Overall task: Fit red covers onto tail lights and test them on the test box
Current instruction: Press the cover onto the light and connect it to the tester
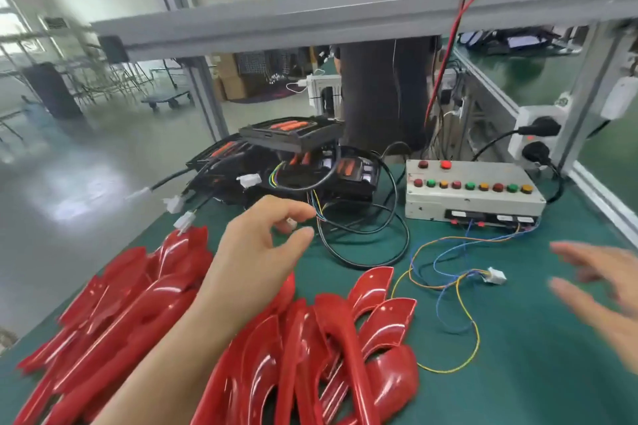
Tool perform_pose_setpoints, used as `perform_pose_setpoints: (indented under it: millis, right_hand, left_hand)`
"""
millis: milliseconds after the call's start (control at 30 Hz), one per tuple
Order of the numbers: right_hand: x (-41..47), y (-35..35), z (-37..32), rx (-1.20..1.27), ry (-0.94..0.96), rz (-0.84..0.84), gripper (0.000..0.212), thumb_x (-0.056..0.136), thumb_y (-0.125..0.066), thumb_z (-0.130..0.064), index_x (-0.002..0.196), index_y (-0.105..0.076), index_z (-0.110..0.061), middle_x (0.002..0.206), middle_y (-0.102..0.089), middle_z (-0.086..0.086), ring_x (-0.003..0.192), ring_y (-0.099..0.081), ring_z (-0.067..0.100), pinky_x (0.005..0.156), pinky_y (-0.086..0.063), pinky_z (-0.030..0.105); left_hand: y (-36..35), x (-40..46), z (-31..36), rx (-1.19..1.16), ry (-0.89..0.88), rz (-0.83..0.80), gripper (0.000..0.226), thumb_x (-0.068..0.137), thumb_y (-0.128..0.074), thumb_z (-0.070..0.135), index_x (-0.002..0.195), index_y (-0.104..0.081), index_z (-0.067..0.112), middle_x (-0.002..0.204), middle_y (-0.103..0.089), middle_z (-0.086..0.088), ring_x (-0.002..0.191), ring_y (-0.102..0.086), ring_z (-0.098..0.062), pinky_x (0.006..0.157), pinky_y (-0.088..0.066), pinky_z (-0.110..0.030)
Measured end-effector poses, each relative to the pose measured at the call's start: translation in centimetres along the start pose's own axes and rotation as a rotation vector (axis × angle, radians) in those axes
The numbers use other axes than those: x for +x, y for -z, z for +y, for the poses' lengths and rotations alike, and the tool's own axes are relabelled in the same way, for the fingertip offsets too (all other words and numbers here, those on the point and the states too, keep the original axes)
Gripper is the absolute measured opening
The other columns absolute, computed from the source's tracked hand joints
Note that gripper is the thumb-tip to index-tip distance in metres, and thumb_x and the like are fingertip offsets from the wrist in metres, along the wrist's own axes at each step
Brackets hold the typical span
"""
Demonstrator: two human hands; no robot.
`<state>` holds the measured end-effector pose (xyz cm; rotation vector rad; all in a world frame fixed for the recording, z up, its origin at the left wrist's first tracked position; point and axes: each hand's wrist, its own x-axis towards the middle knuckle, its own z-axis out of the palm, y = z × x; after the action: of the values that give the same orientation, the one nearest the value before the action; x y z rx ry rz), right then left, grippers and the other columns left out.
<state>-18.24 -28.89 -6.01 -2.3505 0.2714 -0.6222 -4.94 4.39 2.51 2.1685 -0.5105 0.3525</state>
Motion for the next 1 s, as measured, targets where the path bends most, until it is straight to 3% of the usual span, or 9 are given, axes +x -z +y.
perform_pose_setpoints:
  millis: [67,167,267,367,533,633,700,867,1000]
  right_hand:
    - [0.5,-2.0,-3.9,-0.027,0.029,-0.078,0.032,0.079,-0.048,-0.072,0.111,-0.046,-0.067,0.108,-0.055,-0.032,0.096,-0.052,-0.012,0.075,-0.036,0.005]
    - [1.6,-5.0,-7.9,0.1,0.102,-0.148,0.026,0.08,-0.06,-0.051,0.102,-0.051,-0.062,0.11,-0.051,-0.035,0.099,-0.051,-0.011,0.077,-0.034,0.001]
    - [2.6,-6.4,-9.8,0.108,0.081,-0.205,0.034,0.083,-0.062,-0.038,0.105,-0.046,-0.058,0.106,-0.052,-0.033,0.102,-0.048,-0.011,0.079,-0.04,0.014]
    - [3.1,-7.2,-11.3,0.134,0.046,-0.222,0.034,0.085,-0.061,-0.036,0.112,-0.047,-0.052,0.105,-0.055,-0.025,0.098,-0.051,-0.009,0.08,-0.041,0.022]
    - [3.9,-7.7,-12.5,0.078,0.052,-0.213,0.035,0.088,-0.058,-0.036,0.12,-0.048,-0.045,0.106,-0.054,-0.024,0.097,-0.051,-0.007,0.076,-0.039,0.016]
    - [4.2,-7.7,-13.0,0.109,0.018,-0.225,0.036,0.089,-0.058,-0.035,0.123,-0.05,-0.041,0.106,-0.055,-0.021,0.095,-0.053,-0.003,0.081,-0.044,0.023]
    - [4.4,-7.5,-13.4,0.154,-0.009,-0.23,0.036,0.089,-0.06,-0.034,0.124,-0.051,-0.04,0.106,-0.056,-0.021,0.095,-0.054,-0.003,0.084,-0.046,0.026]
    - [5.3,-7.8,-14.8,0.329,-0.049,-0.218,0.04,0.086,-0.063,-0.038,0.124,-0.053,-0.039,0.105,-0.061,-0.021,0.092,-0.055,-0.012,0.072,-0.041,0.009]
    - [6.6,-8.1,-16.7,0.783,-0.217,-0.35,0.082,0.06,-0.073,-0.064,0.132,-0.051,-0.032,0.112,-0.068,-0.017,0.103,-0.064,-0.001,0.097,-0.045,0.027]
  left_hand:
    - [0.3,1.3,0.7,0.015,-0.09,0.168,0.027,0.081,-0.069,0.013,0.1,-0.067,0.03,0.095,-0.061,0.016,0.092,-0.053,-0.004,0.085,-0.04,-0.018]
    - [1.3,4.8,0.9,0.27,-0.282,0.371,0.042,0.076,-0.065,0.022,0.117,-0.062,0.03,0.115,-0.055,0.009,0.114,-0.044,-0.015,0.097,-0.033,-0.034]
    - [1.9,9.5,-0.5,0.663,-0.277,0.217,0.069,0.071,-0.064,0.012,0.136,-0.046,0.03,0.145,-0.038,0.001,0.14,-0.02,-0.024,0.112,-0.011,-0.045]
    - [0.8,12.7,-2.6,0.85,-0.23,-0.018,0.071,0.079,-0.063,0.011,0.141,-0.037,0.032,0.152,-0.028,0.003,0.145,-0.008,-0.021,0.114,0.003,-0.052]
    - [-0.7,14.0,-4.7,0.815,-0.342,0.007,0.058,0.083,-0.066,0.018,0.137,-0.045,0.023,0.14,-0.049,0.001,0.131,-0.04,-0.02,0.113,-0.018,-0.039]
    - [-0.8,13.9,-5.2,0.796,-0.416,0.05,0.054,0.083,-0.067,0.018,0.133,-0.05,0.017,0.136,-0.054,-0.002,0.125,-0.047,-0.023,0.106,-0.028,-0.033]
    - [-0.7,13.5,-5.4,0.779,-0.448,0.066,0.052,0.082,-0.067,0.016,0.131,-0.052,0.012,0.133,-0.056,-0.005,0.124,-0.049,-0.025,0.105,-0.031,-0.033]
    - [-0.2,11.7,-5.4,0.68,-0.488,0.23,0.042,0.074,-0.074,0.007,0.115,-0.064,0.003,0.119,-0.065,-0.013,0.112,-0.059,-0.033,0.098,-0.044,-0.042]
    - [-0.4,8.8,-4.1,0.537,-0.607,0.53,0.031,0.079,-0.071,0.005,0.11,-0.069,0.003,0.117,-0.066,-0.013,0.108,-0.062,-0.034,0.096,-0.047,-0.042]
